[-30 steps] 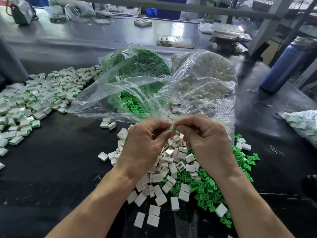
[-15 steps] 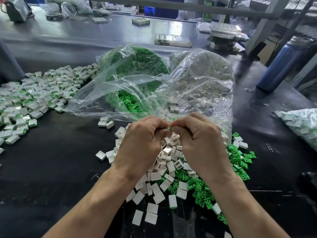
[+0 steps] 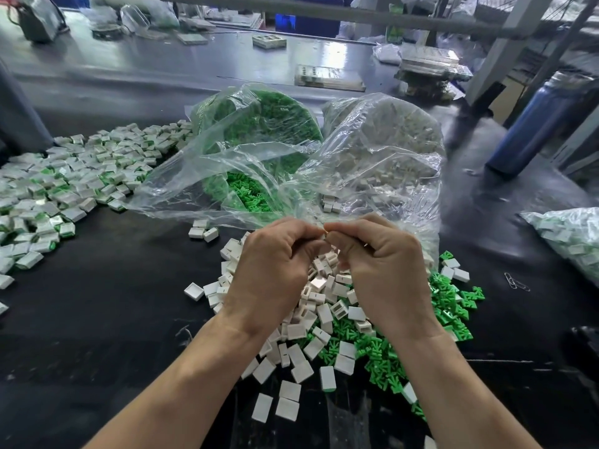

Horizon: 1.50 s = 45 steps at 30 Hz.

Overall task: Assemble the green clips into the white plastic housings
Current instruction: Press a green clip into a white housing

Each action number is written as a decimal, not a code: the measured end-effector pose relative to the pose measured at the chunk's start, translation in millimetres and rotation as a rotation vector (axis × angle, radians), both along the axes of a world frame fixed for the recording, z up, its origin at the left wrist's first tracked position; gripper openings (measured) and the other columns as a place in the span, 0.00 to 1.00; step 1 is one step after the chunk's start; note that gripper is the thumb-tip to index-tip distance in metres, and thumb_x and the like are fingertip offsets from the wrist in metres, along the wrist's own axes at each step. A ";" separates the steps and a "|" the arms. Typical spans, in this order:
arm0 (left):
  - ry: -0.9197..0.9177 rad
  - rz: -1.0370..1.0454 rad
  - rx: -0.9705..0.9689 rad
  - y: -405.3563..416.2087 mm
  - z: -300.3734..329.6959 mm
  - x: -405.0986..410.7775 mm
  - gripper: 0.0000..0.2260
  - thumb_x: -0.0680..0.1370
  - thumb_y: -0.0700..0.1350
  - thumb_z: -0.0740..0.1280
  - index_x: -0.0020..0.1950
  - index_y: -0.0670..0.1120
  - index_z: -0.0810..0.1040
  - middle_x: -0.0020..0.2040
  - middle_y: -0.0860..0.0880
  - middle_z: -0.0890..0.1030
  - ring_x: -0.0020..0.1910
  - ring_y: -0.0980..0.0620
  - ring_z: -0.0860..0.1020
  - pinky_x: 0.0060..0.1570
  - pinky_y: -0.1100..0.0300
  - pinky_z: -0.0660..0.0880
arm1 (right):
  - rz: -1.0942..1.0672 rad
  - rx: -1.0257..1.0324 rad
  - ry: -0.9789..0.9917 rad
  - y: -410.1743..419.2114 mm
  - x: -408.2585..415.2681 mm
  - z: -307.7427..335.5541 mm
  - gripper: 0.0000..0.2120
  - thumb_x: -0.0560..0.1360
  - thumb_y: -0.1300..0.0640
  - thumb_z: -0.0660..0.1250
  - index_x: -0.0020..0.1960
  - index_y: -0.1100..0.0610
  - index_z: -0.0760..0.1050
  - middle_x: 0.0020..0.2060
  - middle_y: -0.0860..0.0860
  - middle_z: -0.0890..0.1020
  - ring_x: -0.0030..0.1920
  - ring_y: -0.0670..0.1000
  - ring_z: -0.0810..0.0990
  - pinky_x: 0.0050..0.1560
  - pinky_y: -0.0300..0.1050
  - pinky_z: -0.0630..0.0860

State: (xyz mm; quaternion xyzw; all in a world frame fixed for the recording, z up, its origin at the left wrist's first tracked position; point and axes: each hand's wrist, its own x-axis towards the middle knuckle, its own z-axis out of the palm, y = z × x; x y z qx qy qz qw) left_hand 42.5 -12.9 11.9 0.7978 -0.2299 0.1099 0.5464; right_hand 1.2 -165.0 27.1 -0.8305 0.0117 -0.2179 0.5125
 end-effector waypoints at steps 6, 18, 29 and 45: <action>0.091 -0.035 -0.062 1.0 -1.6 1.5 0.07 0.78 0.39 0.74 0.49 0.51 0.85 0.38 0.63 0.82 0.36 0.63 0.79 0.38 0.71 0.75 | 0.051 0.160 0.006 -1.5 -0.6 -4.6 0.09 0.77 0.65 0.74 0.52 0.53 0.87 0.45 0.47 0.85 0.38 0.50 0.84 0.39 0.42 0.83; -0.109 -0.030 0.101 -4.0 1.0 -0.9 0.03 0.79 0.51 0.73 0.52 0.58 0.83 0.59 0.62 0.75 0.63 0.57 0.77 0.59 0.66 0.76 | 0.124 0.545 0.279 6.7 1.9 1.4 0.33 0.85 0.35 0.50 0.39 0.55 0.82 0.30 0.55 0.79 0.24 0.51 0.72 0.22 0.39 0.63; -0.022 -0.067 -0.064 -24.0 6.4 -12.6 0.06 0.77 0.41 0.76 0.53 0.49 0.87 0.56 0.58 0.85 0.57 0.61 0.83 0.59 0.61 0.80 | -0.016 0.551 0.241 17.5 2.5 4.4 0.30 0.85 0.43 0.50 0.32 0.41 0.82 0.22 0.45 0.72 0.23 0.45 0.70 0.25 0.45 0.69; 0.000 -0.108 -0.084 -25.0 10.8 -18.4 0.09 0.77 0.40 0.75 0.57 0.45 0.86 0.58 0.55 0.86 0.58 0.60 0.83 0.60 0.59 0.80 | -0.015 0.539 0.144 19.1 1.4 1.1 0.24 0.81 0.44 0.52 0.35 0.45 0.82 0.23 0.45 0.71 0.23 0.45 0.68 0.23 0.40 0.64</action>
